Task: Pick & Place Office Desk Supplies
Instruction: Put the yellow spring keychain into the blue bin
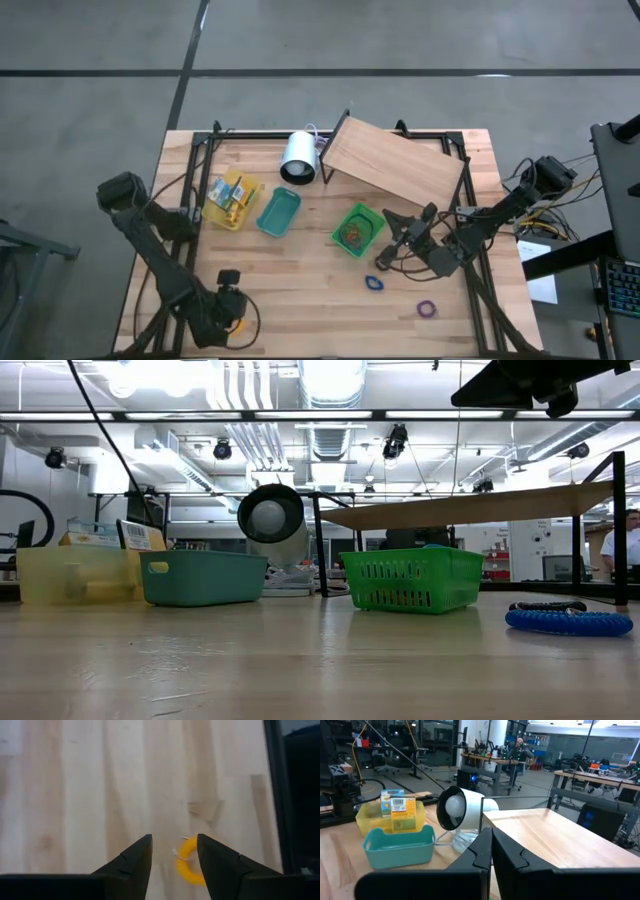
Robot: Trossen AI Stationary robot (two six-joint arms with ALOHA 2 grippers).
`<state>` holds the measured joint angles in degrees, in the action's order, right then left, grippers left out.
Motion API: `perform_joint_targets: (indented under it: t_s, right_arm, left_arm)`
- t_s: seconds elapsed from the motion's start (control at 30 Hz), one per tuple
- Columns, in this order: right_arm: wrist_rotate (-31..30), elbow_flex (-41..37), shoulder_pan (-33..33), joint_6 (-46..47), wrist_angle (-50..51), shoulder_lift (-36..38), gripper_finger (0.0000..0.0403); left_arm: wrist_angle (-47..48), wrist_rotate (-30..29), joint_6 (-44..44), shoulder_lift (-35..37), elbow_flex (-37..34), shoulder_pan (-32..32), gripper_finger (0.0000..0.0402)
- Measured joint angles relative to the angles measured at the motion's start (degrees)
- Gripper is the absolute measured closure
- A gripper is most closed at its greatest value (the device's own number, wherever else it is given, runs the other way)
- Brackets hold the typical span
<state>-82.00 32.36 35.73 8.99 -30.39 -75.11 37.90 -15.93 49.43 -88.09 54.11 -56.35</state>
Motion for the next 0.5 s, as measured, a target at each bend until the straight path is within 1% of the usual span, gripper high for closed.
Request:
perform_joint_targets:
  t_s: [0.2, 0.5]
  right_arm:
    - [-0.02, -0.02, 0.0, 0.0, 0.0, -0.01, 0.0394]
    - [-0.03, -0.02, 0.0, -0.02, 0.02, -0.02, 0.0394]
  left_arm:
    - [-5.02, 0.15, 0.18, -4.56, 0.04, -3.07, 0.0241]
    - [-4.83, 3.6, 0.13, -10.01, 0.02, -3.47, 0.0241]
